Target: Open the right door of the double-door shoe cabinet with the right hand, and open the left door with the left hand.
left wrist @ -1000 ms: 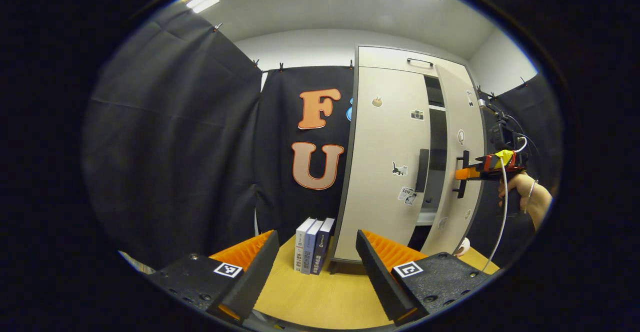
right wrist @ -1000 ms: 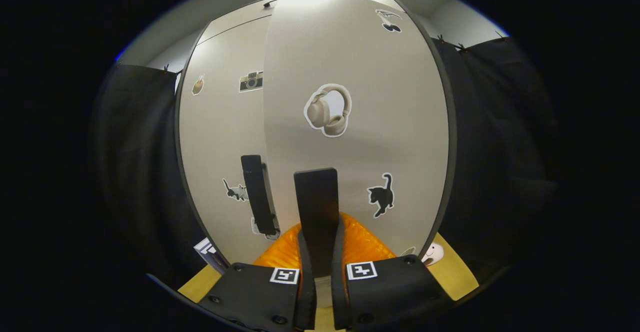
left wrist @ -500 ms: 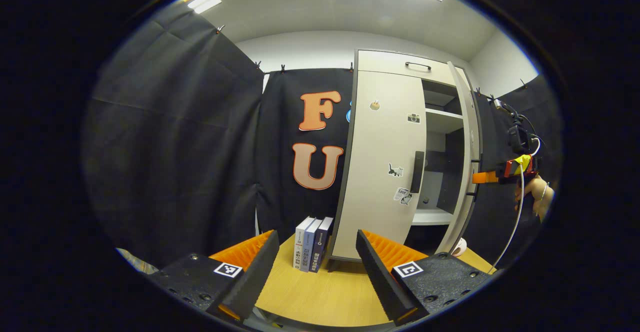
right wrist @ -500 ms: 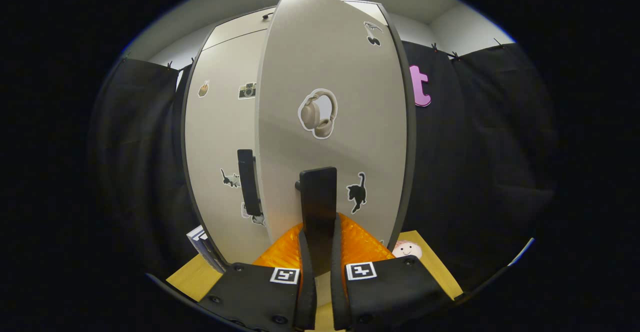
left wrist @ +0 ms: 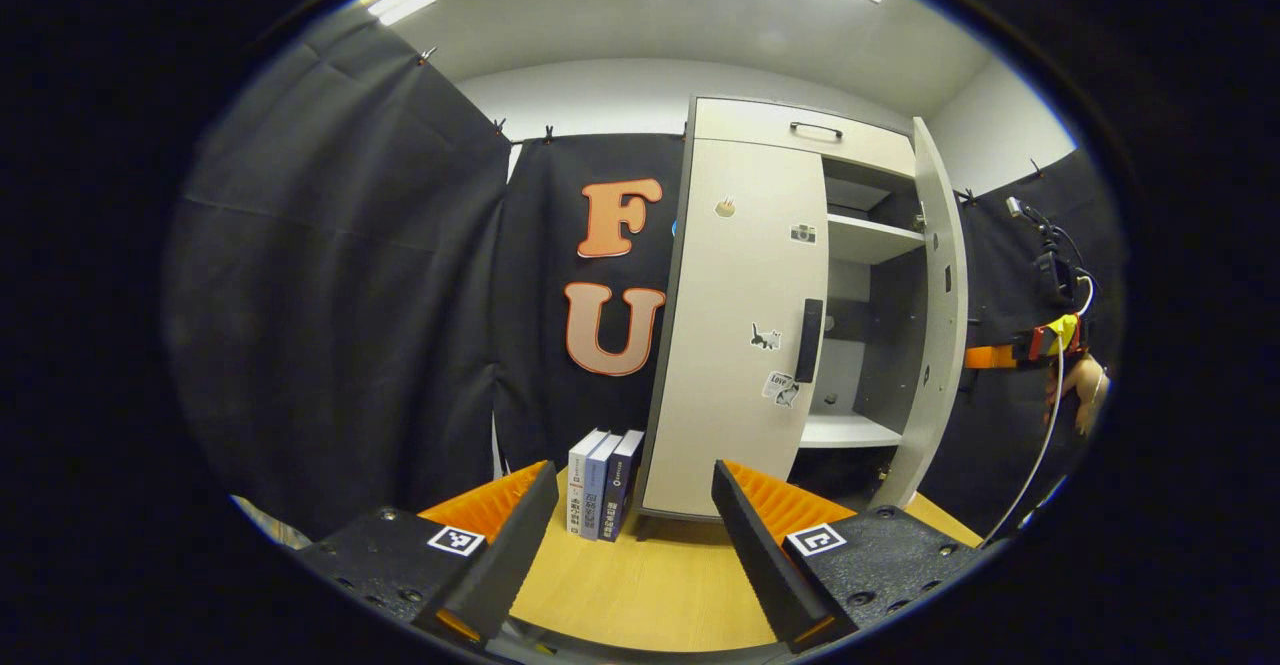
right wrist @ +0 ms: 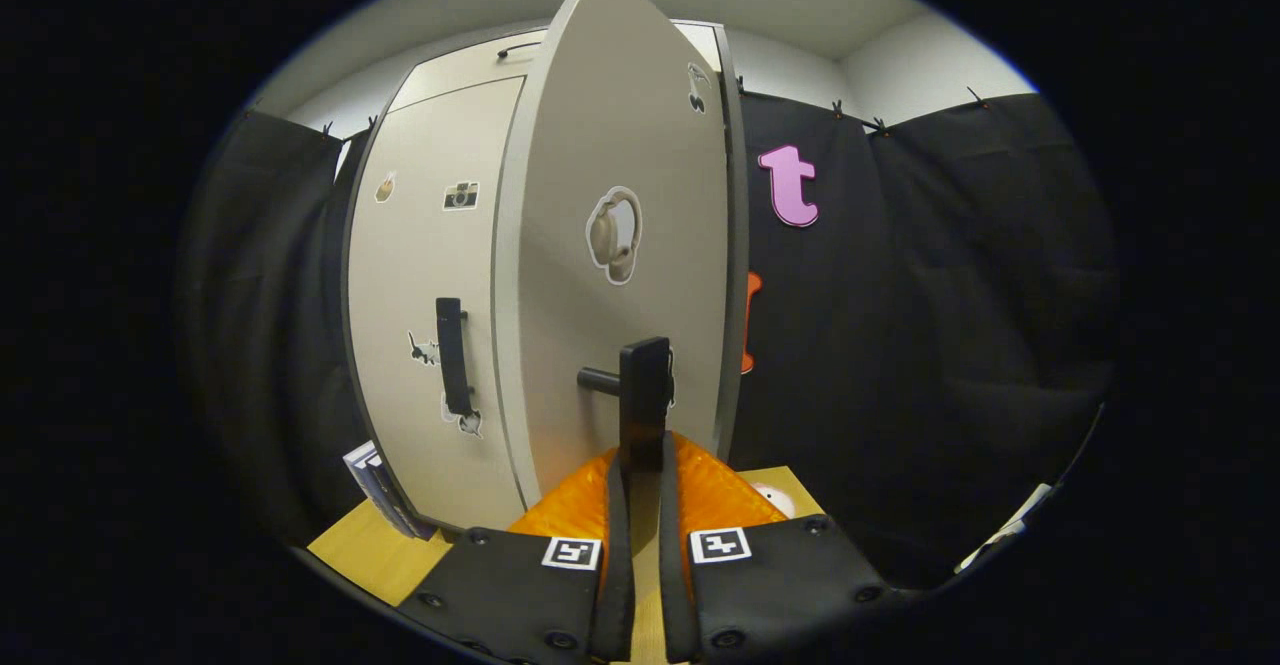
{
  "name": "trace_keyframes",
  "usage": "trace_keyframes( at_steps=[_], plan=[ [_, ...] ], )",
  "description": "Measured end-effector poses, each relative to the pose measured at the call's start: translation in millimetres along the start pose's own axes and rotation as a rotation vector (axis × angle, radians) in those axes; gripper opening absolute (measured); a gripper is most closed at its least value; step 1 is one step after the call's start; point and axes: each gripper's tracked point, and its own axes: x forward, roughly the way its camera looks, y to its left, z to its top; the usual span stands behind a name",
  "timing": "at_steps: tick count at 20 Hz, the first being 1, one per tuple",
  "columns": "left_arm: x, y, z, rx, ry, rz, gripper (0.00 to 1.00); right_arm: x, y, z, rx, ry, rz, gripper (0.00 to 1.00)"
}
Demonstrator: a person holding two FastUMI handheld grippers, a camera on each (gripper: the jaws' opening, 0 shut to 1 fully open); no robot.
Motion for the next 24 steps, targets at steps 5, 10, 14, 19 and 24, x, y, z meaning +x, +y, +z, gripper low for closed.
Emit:
trace_keyframes(
  at_steps=[5, 10, 14, 19, 24],
  plan=[
    [11.7, -18.6, 9.4, -0.003, -0.017, -0.025, 0.94, -4.0, -26.4, -0.4, 0.025, -0.008, -0.084, 0.11],
    [25.2, -49.7, 12.2, 0.004, -0.021, -0.059, 0.94, -10.7, -52.6, -3.2, 0.072, -0.001, -0.151, 0.09],
    [36.2, -82.3, 12.1, -0.015, -0.010, -0.097, 0.94, -16.3, -46.6, -5.6, 0.123, 0.002, -0.090, 0.09],
    [50.9, -113.6, 11.8, 0.001, -0.007, -0.126, 0.94, -22.4, -48.7, -6.0, 0.103, 0.000, -0.062, 0.09],
    [84.5, -141.6, 9.7, 0.003, 0.003, -0.143, 0.94, -32.6, -59.9, -5.9, 0.136, -0.013, -0.099, 0.11]
  ],
)
